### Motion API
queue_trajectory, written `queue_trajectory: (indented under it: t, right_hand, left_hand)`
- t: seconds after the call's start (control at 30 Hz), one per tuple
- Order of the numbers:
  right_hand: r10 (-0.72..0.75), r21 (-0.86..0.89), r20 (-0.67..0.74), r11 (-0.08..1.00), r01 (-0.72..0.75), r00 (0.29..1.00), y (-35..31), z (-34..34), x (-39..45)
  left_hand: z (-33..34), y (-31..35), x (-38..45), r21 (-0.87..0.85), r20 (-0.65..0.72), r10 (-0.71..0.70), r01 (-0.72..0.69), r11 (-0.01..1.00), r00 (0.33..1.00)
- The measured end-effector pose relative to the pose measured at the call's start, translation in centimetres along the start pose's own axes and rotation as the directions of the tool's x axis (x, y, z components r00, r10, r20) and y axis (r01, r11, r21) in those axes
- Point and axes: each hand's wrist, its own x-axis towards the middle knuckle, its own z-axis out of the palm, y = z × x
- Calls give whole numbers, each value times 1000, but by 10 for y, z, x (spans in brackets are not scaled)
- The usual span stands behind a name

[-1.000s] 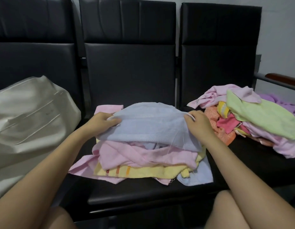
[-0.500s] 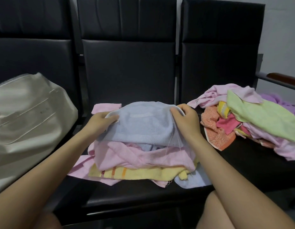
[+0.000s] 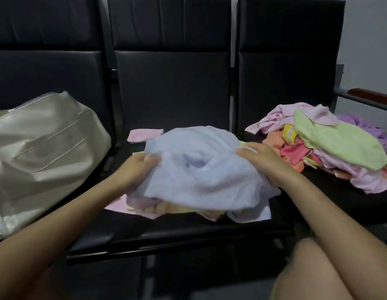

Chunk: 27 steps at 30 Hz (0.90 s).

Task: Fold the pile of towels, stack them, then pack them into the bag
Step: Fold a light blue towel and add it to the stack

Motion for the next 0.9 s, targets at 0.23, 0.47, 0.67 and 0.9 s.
queue_trajectory:
  t: [0.23,0.47,0.67,0.9]
  right_hand:
    - [147,-394,295,919,-20,944,20,17,-27]
    - [-112,-93,-55,990,106,992,4,-6,-9]
    - [-71,32,-288,996,84,955,-14,4,55]
    - [35,-92,-152,995,-49,988,23,32,115]
  left_hand:
    - [6,-20,-34,287,212,-164,99,953,963]
    - [-15,-4,-12,38,47,-56,54,998,997]
    - [-17,3,28,-132,-203,-50,23,991,978]
    - [2,-19,75,-144,-242,-156,124,982,958]
